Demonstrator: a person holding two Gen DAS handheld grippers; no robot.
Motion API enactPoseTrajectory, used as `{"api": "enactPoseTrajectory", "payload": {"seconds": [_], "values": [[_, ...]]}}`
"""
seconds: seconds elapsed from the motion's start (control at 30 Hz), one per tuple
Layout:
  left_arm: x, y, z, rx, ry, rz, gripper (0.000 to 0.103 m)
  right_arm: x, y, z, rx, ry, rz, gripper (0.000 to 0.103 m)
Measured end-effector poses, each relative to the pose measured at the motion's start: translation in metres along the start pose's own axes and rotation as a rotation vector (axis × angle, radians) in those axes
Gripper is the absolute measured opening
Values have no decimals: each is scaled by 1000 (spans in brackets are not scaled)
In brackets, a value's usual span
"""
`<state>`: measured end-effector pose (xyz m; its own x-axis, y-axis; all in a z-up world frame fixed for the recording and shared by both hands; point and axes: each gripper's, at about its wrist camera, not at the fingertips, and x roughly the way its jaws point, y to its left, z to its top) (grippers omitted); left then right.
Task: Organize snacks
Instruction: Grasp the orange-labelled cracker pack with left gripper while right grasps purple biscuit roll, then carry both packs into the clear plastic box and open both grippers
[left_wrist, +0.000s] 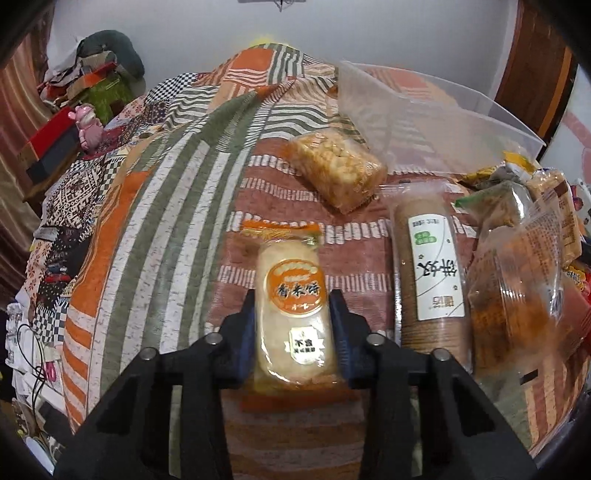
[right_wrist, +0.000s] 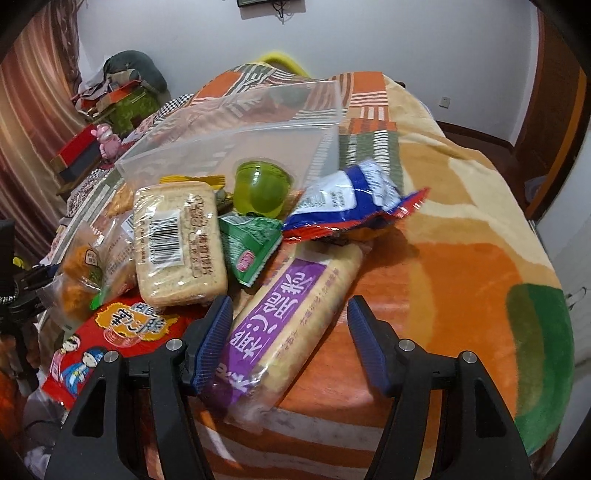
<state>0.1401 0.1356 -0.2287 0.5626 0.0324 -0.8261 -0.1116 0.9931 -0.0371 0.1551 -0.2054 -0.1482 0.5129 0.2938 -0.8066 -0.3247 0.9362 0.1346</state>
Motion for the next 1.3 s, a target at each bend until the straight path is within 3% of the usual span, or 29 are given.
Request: {"api": "enactPoseTrajectory", "payload": {"seconds": [0.1, 0.47, 0.7, 1.0, 1.3], "values": [[-5, 2, 0, -4, -10, 4, 35, -4, -7, 1, 18, 1, 7, 51], [-32, -9, 10, 13, -85, -15, 35, 19, 4, 8, -38, 8, -46, 53], [-52, -22, 23, 20, -136, -42, 35, 4, 0, 2, -31, 2, -34, 40], [-85, -49, 38, 65, -212, -75, 35, -30, -10, -7, -27, -63, -50, 39], [-109, -73, 61, 78, -286, -122, 35, -61, -11, 10, -25, -173, -40, 39]]}}
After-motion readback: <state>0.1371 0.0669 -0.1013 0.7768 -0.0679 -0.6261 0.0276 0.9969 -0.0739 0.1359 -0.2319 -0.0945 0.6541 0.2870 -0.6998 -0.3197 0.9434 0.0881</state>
